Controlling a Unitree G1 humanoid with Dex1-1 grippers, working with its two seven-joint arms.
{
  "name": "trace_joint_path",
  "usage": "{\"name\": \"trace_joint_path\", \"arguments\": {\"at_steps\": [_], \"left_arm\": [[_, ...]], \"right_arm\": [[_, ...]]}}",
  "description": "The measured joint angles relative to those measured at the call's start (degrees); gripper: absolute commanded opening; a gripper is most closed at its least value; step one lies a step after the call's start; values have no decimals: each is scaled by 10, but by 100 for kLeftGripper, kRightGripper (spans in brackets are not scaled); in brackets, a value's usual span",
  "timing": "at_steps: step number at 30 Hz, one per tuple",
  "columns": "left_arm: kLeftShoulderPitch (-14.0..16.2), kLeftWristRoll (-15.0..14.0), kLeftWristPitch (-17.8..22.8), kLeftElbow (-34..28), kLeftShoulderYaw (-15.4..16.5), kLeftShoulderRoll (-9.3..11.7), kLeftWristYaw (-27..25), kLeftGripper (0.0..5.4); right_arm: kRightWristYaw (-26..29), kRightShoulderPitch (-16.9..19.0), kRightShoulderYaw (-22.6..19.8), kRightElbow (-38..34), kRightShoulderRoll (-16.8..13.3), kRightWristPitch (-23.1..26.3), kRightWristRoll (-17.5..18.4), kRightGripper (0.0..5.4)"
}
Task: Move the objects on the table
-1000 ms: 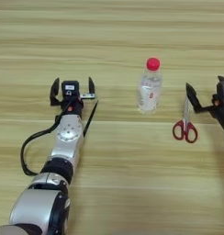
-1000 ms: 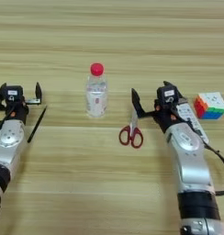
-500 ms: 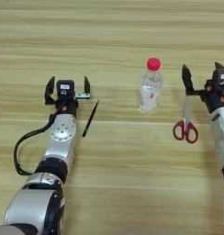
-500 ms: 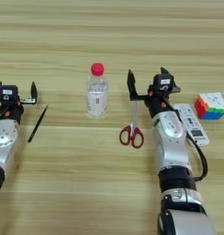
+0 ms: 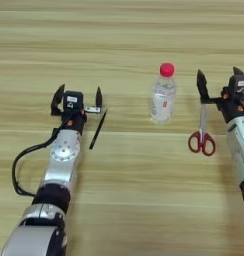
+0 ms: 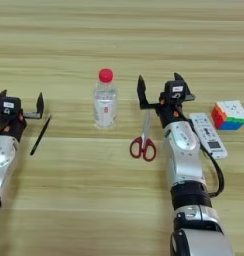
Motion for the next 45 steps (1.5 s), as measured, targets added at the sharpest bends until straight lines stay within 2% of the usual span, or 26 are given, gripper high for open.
{"name": "trace_joint_path", "arguments": {"at_steps": [5,6,7,9,11,14,16,19,21,26,36,41,45], "left_arm": [[74,1,119,-135,-22,8,-35,540],[94,0,155,-168,-27,10,-46,540],[100,0,167,-179,-28,11,-50,540],[128,0,230,-234,-31,20,-63,540],[142,0,271,-269,-30,31,-74,540],[152,-4,319,-304,-30,40,-89,540],[152,-25,385,-339,-28,41,-101,540],[152,-45,449,-377,-27,42,-116,540],[152,-46,471,-391,-29,44,-119,540],[151,-46,503,-407,-33,49,-128,540],[147,-45,511,-407,-47,50,-140,540],[144,-33,501,-374,-63,51,-137,540],[127,-22,458,-328,-70,52,-133,540]], "right_arm": [[-10,1,5,-8,4,1,-2,538],[-11,1,5,-10,5,2,-2,538],[-12,1,5,-10,5,3,-2,538],[-18,2,7,-15,6,9,-2,538],[-22,2,7,-20,6,12,-2,538],[-23,2,9,-24,8,12,-2,538],[-26,2,12,-27,10,14,-3,538],[-34,3,15,-32,13,21,-4,538],[-35,4,18,-33,14,23,-5,538],[-40,11,21,-48,18,27,-11,538],[-47,14,27,-62,25,38,-13,538],[-48,16,28,-71,28,43,-13,538],[-49,19,28,-74,30,49,-13,538]]}}
